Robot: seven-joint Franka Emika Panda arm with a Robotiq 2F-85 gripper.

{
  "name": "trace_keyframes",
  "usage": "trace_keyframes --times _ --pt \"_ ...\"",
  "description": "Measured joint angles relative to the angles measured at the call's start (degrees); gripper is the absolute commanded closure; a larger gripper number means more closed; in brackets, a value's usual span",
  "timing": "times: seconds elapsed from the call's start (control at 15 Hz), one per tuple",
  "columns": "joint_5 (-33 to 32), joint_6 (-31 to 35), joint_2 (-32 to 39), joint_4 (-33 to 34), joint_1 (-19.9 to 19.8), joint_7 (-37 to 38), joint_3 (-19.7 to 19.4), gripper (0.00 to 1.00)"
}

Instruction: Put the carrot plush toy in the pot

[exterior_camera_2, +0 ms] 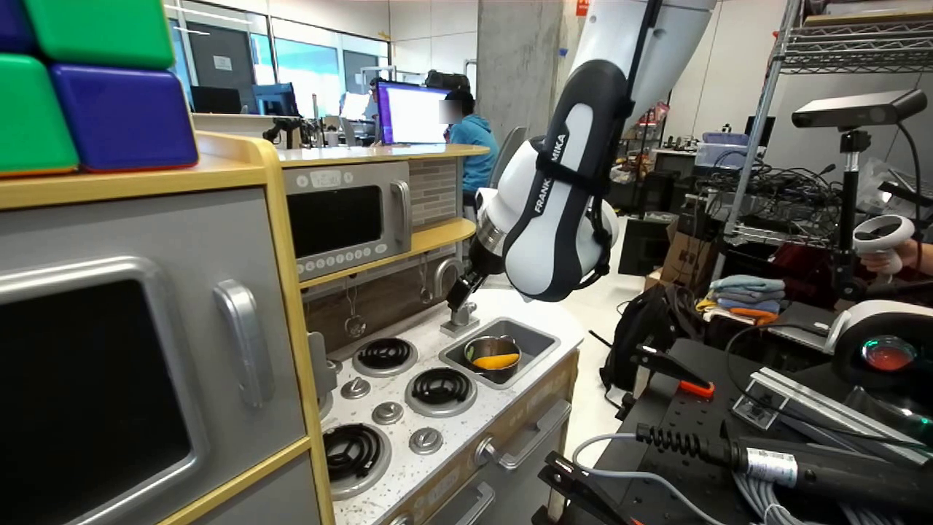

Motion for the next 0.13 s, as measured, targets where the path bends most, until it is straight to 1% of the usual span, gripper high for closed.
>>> trace_keyframes --times 0.13 --pt "-2.1 -1.4 -4.1 -4.6 -1.2 -0.5 2.3 0.00"
